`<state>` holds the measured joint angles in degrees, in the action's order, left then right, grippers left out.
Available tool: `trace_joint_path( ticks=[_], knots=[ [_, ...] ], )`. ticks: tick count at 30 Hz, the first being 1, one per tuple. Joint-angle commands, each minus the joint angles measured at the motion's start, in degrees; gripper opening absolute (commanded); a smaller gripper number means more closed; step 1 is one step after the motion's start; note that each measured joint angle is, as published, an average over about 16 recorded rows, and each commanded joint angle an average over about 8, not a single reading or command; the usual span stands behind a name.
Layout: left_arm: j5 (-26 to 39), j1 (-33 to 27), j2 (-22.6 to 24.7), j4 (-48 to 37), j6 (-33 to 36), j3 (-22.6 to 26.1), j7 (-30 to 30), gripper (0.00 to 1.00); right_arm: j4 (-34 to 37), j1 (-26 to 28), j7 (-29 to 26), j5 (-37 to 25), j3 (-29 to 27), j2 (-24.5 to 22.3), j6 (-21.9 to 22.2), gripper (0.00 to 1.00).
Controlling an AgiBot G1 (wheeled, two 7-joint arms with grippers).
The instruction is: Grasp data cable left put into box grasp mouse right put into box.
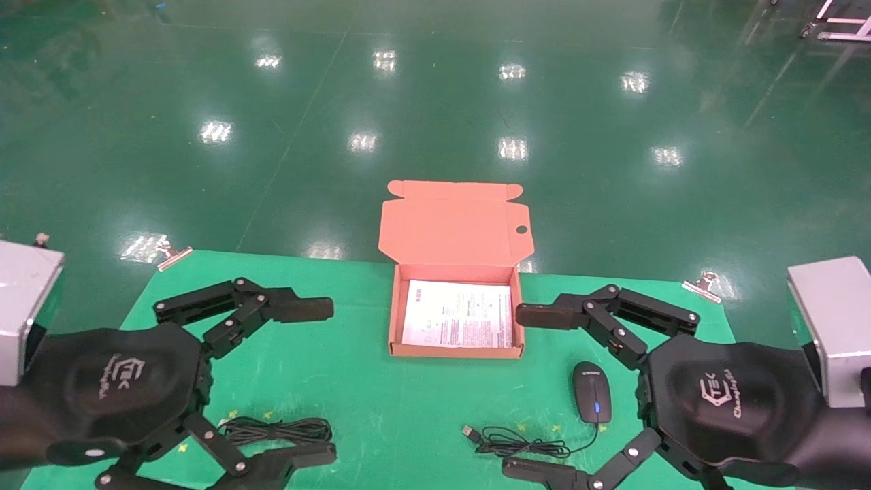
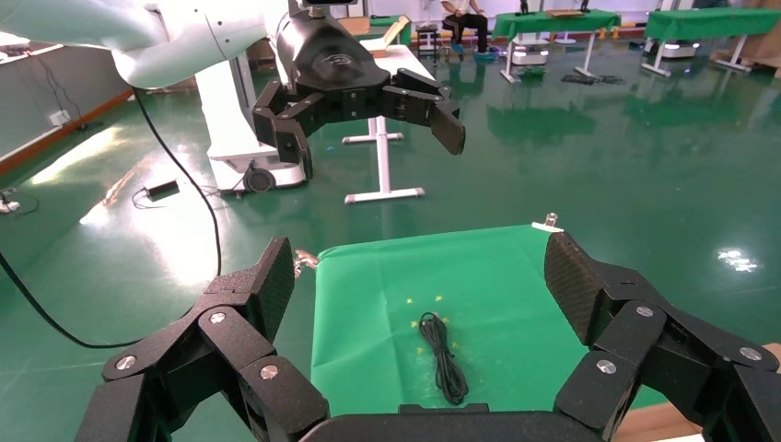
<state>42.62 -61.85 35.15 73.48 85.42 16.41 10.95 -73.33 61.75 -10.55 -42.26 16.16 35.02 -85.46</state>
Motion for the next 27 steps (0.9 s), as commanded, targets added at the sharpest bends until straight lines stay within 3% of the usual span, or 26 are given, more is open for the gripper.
trace_joint_path(
  ticks=[1, 8, 14, 19, 27],
  knots=[
    [-0.19, 0.07, 0.01, 0.01, 0.01, -0.09, -0.07, 1.00, -0.01, -0.03, -0.03, 0.09, -0.02, 0.04, -0.01, 1.00],
    [4.19, -1.79, -0.43, 0.14, 0.17, 1.80, 0.99, 1.00, -0.33, 1.10, 0.56, -2.76, 0.59, -0.96, -0.21, 1.00],
    [12.40, -5.71, -0.24, 0.98, 0.49, 5.02, 1.80, 1.00, -2.20, 5.80, 1.20, -11.36, 3.99, -1.54, -2.41, 1.00],
    [20.24, -9.81, 1.13, 1.97, 1.76, 8.66, 2.59, 1.00, -3.46, 12.35, 2.51, -21.51, 9.93, -0.64, -4.43, 1.00],
    [32.88, -16.41, 4.91, 2.45, 3.57, 15.78, 2.49, 1.00, -4.23, 23.55, 6.49, -37.21, 23.92, 2.49, -4.75, 1.00]
  ],
)
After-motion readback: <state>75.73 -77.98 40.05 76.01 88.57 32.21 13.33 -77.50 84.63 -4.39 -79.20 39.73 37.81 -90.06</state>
